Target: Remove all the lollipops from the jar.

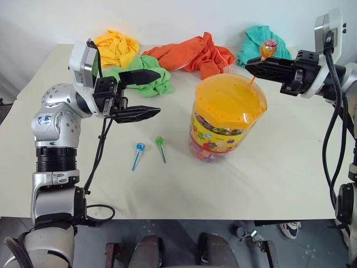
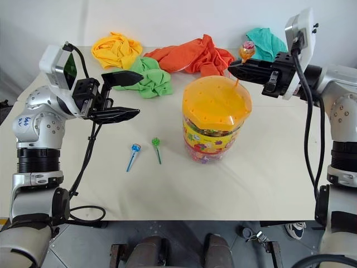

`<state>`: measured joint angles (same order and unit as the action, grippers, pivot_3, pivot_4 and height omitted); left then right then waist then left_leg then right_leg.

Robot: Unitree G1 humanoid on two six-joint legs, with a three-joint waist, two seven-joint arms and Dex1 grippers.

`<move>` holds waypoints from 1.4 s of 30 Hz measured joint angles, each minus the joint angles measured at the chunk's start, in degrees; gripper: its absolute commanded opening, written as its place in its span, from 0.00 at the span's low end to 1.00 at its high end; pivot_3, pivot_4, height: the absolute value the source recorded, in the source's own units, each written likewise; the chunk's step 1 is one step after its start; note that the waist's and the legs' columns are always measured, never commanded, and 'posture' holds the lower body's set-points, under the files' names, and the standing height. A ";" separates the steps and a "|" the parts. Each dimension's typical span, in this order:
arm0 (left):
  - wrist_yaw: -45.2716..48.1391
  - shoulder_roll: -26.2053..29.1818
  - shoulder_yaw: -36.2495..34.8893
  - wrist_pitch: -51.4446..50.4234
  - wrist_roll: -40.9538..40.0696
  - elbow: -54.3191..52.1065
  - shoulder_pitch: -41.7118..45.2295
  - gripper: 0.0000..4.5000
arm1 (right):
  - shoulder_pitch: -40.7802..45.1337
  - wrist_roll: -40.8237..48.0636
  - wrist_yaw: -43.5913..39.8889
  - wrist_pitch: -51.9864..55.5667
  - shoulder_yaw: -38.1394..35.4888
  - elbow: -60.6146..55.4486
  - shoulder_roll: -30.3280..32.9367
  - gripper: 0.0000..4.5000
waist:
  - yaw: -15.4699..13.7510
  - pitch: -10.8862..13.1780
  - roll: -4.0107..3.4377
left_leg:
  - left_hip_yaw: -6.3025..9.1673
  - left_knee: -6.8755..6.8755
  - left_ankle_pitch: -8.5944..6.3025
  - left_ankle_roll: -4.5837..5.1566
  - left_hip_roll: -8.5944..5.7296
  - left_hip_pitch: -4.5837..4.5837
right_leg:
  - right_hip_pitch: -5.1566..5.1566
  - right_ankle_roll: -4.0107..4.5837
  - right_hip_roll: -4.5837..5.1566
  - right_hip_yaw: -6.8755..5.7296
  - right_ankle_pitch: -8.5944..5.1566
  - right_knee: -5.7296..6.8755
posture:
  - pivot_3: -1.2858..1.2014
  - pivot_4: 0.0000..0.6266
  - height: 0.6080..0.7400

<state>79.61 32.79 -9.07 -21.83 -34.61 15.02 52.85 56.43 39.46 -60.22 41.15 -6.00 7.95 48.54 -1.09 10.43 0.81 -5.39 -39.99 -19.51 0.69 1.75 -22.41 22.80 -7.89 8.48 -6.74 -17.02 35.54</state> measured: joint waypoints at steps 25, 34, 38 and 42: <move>6.36 6.54 3.96 -4.38 -0.82 -4.46 -6.76 1.00 | -27.97 4.68 15.05 36.89 -22.03 -21.21 18.07 0.00 | -0.25 0.01 -0.03 | -0.06 0.04 -0.03 0.01 0.01 0.00 | 0.05 0.00 0.02 0.11 0.00 0.00 | 0.52 0.24 1.00; 6.35 6.57 7.97 -5.85 -1.63 -11.92 -11.65 1.00 | -38.18 2.13 25.29 41.04 -20.65 -25.79 6.57 0.00 | -0.09 0.01 -0.03 | -0.06 0.05 -0.03 -0.02 0.01 0.02 | 0.06 0.01 0.00 0.13 0.00 0.00 | 0.52 0.24 1.00; 6.30 6.74 7.54 -6.35 -2.47 -12.96 -12.57 1.00 | -36.52 0.10 28.51 40.82 -15.24 -23.29 4.17 0.06 | -0.08 0.01 -0.04 | -0.07 0.05 -0.03 -0.02 0.00 0.02 | 0.06 0.01 0.00 0.14 0.00 -0.01 | 0.52 0.24 1.00; 5.06 6.87 6.64 -6.95 -2.69 -13.26 -13.60 1.00 | -35.38 -1.74 29.13 38.19 -12.02 -20.48 2.97 0.32 | -0.26 0.01 -0.04 | -0.06 0.05 -0.03 -0.02 0.00 0.00 | 0.06 0.01 0.00 0.11 0.00 -0.02 | 0.52 0.24 1.00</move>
<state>84.67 39.66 -2.43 -28.78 -37.30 1.75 39.25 21.05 37.72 -31.09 79.34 -18.02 -12.53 51.50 -1.35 10.44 0.77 -5.45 -39.94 -19.54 0.68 1.75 -22.41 22.86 -7.88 8.48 -6.62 -17.03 35.52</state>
